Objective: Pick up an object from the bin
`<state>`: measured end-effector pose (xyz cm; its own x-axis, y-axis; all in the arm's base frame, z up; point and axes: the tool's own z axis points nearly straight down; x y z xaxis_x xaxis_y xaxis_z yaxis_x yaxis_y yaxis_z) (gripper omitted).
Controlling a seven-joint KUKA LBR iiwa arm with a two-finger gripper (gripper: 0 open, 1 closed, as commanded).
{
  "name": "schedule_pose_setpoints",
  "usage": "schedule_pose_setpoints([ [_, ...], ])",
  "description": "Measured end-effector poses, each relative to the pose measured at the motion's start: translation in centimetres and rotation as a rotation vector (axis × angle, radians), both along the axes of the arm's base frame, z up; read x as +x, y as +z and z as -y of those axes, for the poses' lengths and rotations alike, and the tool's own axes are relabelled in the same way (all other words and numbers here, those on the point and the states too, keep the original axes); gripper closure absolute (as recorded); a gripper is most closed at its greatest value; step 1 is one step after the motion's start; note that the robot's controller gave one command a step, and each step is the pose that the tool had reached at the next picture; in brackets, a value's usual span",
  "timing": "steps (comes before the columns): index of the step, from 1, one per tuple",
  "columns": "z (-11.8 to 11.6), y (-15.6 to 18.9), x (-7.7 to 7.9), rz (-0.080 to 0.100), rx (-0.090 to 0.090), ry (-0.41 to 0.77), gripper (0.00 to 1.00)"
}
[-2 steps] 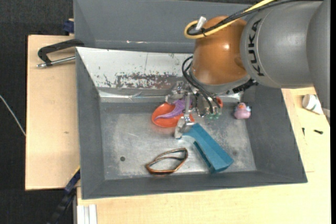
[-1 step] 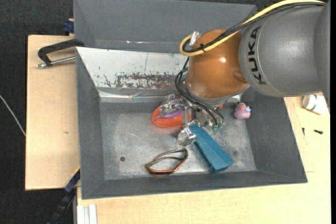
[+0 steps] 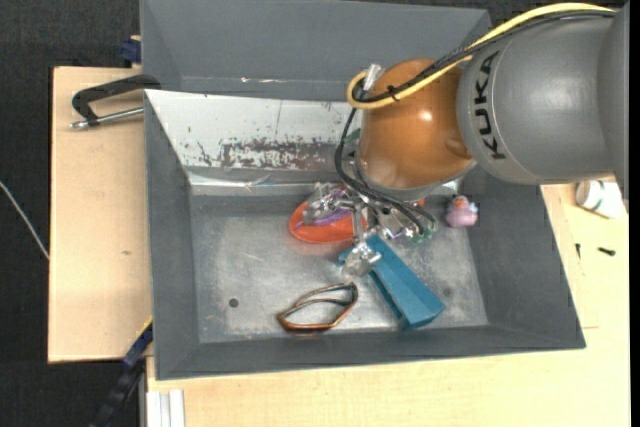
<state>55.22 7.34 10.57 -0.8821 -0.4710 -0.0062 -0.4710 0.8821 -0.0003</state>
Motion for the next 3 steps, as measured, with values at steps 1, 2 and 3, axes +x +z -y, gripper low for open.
schedule_pose_setpoints([
  [1,4.64,-2.82,5.02,-0.001,0.007,-0.09,1.0],
  [2,4.78,-2.81,5.21,-0.001,0.007,-0.09,1.0],
  [3,4.5,-2.01,5.14,-0.001,0.0,-0.091,1.0],
])
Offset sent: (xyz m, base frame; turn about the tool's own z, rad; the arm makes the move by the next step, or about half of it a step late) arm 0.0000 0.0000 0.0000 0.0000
